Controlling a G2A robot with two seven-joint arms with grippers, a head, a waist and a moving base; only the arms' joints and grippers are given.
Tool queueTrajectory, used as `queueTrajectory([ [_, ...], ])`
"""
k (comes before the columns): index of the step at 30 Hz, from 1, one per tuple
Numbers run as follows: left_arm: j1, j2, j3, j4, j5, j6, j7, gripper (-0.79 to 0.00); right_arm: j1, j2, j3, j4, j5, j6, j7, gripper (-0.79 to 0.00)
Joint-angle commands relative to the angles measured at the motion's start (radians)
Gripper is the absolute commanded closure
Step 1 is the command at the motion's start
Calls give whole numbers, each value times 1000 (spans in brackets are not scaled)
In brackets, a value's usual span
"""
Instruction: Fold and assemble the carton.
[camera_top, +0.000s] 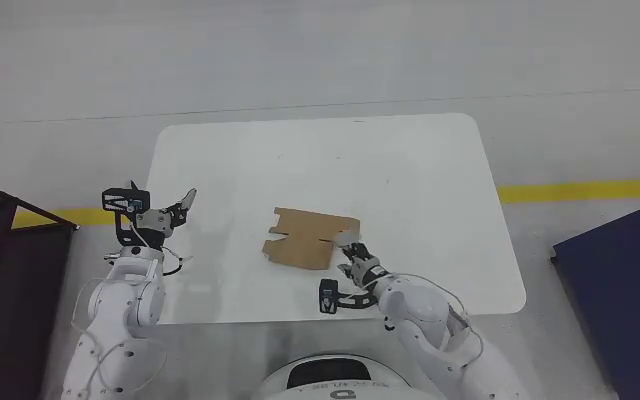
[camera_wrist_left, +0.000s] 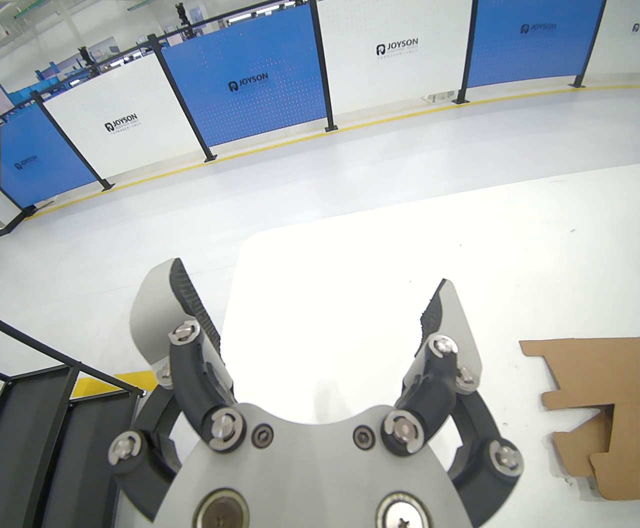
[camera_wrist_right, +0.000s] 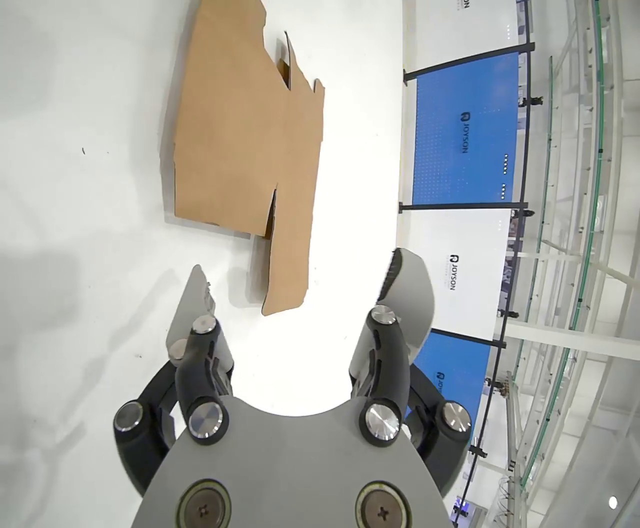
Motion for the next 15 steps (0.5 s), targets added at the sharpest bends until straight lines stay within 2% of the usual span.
queueTrajectory([
  [1,0,0,0,0,0,0,0,-785,18,-5,-9,26,8,3,24,-409],
  [9,0,0,0,0,0,0,0,-785,73,-21,-37,109,42,4,86,-363],
  [15,0,0,0,0,0,0,0,-785,95,-29,-52,136,36,22,129,-360],
])
